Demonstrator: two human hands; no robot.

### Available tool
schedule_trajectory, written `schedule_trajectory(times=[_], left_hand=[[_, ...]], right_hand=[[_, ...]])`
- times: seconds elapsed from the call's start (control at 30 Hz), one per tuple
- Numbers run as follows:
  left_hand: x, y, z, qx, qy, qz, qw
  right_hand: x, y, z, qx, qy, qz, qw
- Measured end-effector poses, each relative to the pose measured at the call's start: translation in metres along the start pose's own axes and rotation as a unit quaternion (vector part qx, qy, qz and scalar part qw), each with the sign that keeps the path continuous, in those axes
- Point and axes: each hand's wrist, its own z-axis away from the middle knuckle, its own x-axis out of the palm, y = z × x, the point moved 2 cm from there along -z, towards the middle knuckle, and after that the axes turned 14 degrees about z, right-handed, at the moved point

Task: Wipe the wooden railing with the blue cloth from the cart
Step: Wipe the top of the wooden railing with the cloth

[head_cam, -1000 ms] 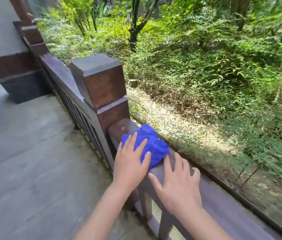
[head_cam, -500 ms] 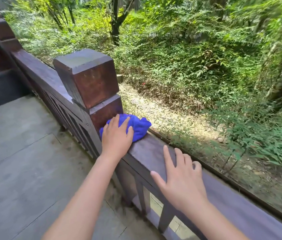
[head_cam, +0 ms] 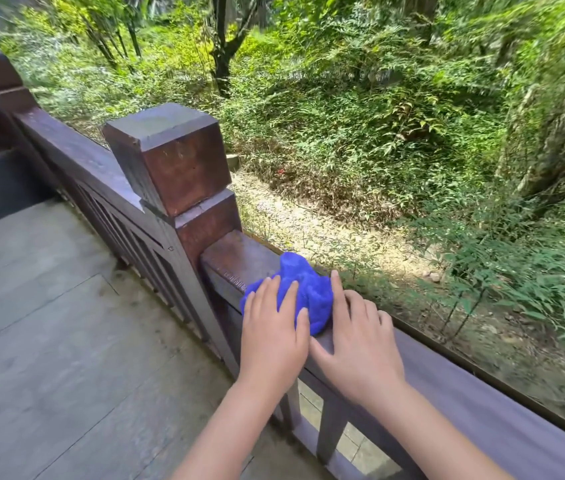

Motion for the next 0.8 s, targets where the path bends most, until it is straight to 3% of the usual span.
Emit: schedule_trajectory(times=[0.2,0.37,0.53,0.8], left_hand=[[-0.003,0.004,0.012,0.050,-0.098,0.008,0.994],[-0.006,0.003,0.019,0.102,-0.154,0.019,0.983],[-0.019,-0.009,0.022,0.125,-0.124,0.069,0.982],[-0.054,-0.048,0.040,0.031,-0.032,0.149,0.988]], right_hand=[[-0.023,0.028,-0.009,-0.076,-0.090,-0.226,0.967],[-0.036,0.029,-0.017,-0.232,-0.057,-0.129,0.962],[-0.036,0.022,-0.018,-0.270,-0.062,-0.115,0.954],[-0.029,-0.035,-0.025,-0.316,-0.018,-0.112,0.942]])
